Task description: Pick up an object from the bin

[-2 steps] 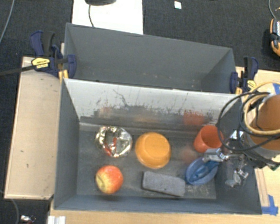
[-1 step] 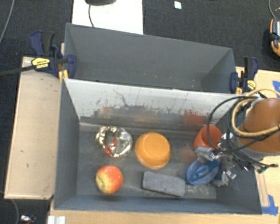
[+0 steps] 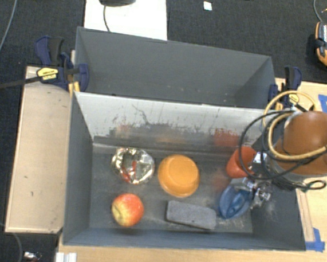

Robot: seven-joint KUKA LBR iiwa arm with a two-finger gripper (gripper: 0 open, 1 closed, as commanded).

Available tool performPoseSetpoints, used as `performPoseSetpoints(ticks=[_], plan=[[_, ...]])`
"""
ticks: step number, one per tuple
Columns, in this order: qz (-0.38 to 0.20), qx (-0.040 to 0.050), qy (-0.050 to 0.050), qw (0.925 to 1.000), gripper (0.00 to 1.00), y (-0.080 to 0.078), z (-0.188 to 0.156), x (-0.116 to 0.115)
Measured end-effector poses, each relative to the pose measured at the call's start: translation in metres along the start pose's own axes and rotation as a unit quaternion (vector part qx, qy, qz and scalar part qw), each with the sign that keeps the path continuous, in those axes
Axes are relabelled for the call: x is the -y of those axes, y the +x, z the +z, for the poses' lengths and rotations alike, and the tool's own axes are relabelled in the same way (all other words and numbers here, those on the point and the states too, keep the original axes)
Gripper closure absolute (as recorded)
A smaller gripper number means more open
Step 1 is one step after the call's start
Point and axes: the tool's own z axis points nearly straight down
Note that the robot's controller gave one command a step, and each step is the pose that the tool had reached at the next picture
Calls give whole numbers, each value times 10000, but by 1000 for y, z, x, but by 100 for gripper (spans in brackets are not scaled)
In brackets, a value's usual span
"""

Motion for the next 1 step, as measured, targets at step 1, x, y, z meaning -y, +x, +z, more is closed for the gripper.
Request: performPoseSetpoints(ticks=[1], plan=[[-2, -1, 0, 10000, 100, 0, 0, 0]])
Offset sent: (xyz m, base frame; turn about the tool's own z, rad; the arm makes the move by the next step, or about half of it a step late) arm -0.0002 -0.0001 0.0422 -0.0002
